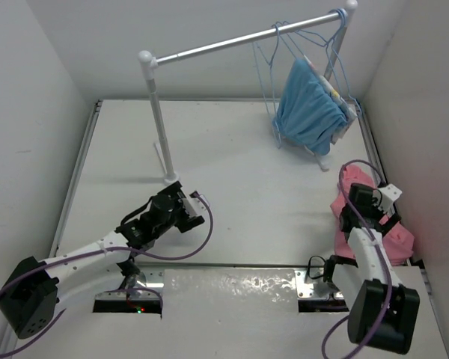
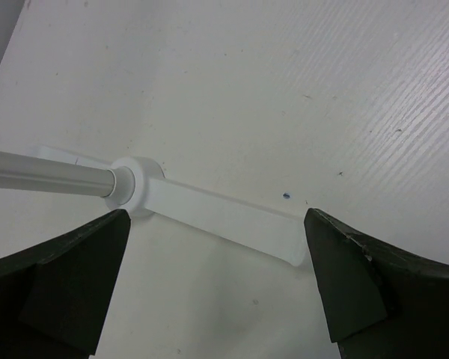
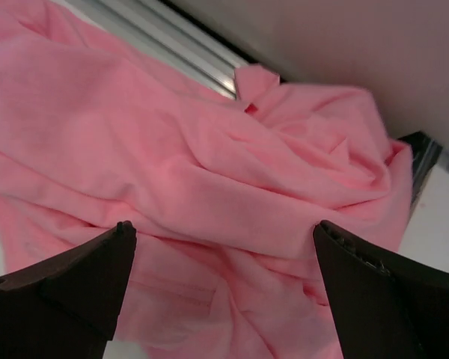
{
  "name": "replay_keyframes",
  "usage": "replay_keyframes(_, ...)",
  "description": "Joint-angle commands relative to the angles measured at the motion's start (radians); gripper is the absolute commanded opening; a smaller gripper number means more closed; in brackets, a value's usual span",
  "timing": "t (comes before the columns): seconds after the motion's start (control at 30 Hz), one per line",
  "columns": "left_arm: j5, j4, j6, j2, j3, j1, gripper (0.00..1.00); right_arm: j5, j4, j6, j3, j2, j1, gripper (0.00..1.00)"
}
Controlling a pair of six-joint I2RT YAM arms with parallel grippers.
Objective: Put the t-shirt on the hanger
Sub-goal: Move the T-shirt to the center of the board.
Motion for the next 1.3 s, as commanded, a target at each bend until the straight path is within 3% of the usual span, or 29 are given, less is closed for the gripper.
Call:
replay_keyframes(0.0, 0.029, 0.007, 0.01, -0.029, 0.002, 0.002, 1.0, -0.242, 0.118, -0.012, -0.003, 0.065, -0.106, 0.99)
replay_keyframes(0.2, 0.026, 0.001, 0.014, -0.031, 0.005, 0.004, 1.0, -0.302, 0.164, -0.017, 0.038, 0.234, -0.14, 0.98)
replay_keyframes(0.23, 0.023, 0.004, 0.014, -0.029, 0.005, 0.004, 1.0, -0.352, 0.186, -0.022, 0.039, 0.252, -0.145, 0.86)
replay_keyframes(0.37, 0.026, 0.002, 0.016, -0.028, 0.005, 0.004, 0.99, -0.566, 0.264, -0.046, 0.034, 0.289, -0.145, 0.54)
replay_keyframes(0.4, 0.026, 0.002, 0.017, -0.028, 0.005, 0.004, 0.99, -0.606, 0.264, -0.048, 0.04, 0.311, -0.144, 0.21)
replay_keyframes(0.43, 0.026, 0.002, 0.017, -0.028, 0.005, 0.004, 0.99, -0.685, 0.27, -0.042, 0.037, 0.317, -0.136, 0.05)
replay_keyframes(0.47, 0.026, 0.004, 0.019, -0.028, 0.006, 0.004, 0.99, -0.733, 0.282, -0.017, 0.029, 0.321, -0.127, 0.0)
replay_keyframes(0.53, 0.026, 0.004, 0.02, -0.028, 0.008, 0.004, 0.99, -0.798, 0.315, -0.012, -0.004, 0.3, -0.081, 0.0)
replay_keyframes(0.67, 0.032, -0.001, 0.025, -0.026, 0.011, 0.004, 0.98, -0.712, 0.27, -0.049, -0.033, 0.179, 0.23, 0.0)
replay_keyframes(0.73, 0.038, -0.002, 0.025, -0.028, 0.016, 0.004, 0.97, -0.753, 0.27, -0.045, -0.061, 0.092, 0.322, 0.0)
replay_keyframes(0.93, 0.068, -0.01, 0.02, -0.008, 0.038, 0.004, 0.96, -0.969, 0.25, -0.089, -0.066, -0.083, 0.467, 0.0)
replay_keyframes(1.13, 0.106, -0.05, 0.046, 0.061, 0.118, 0.004, 0.95, -1.388, 0.226, -0.201, 0.028, -0.159, 0.538, 0.0)
replay_keyframes(1.23, 0.164, -0.09, 0.062, 0.106, 0.212, 0.004, 0.93, -1.474, 0.267, -0.204, 0.023, -0.183, 0.539, 0.01)
replay_keyframes(1.27, 0.198, -0.091, 0.063, 0.133, 0.229, 0.004, 0.92, -1.433, 0.261, -0.209, 0.02, -0.189, 0.539, 0.09)
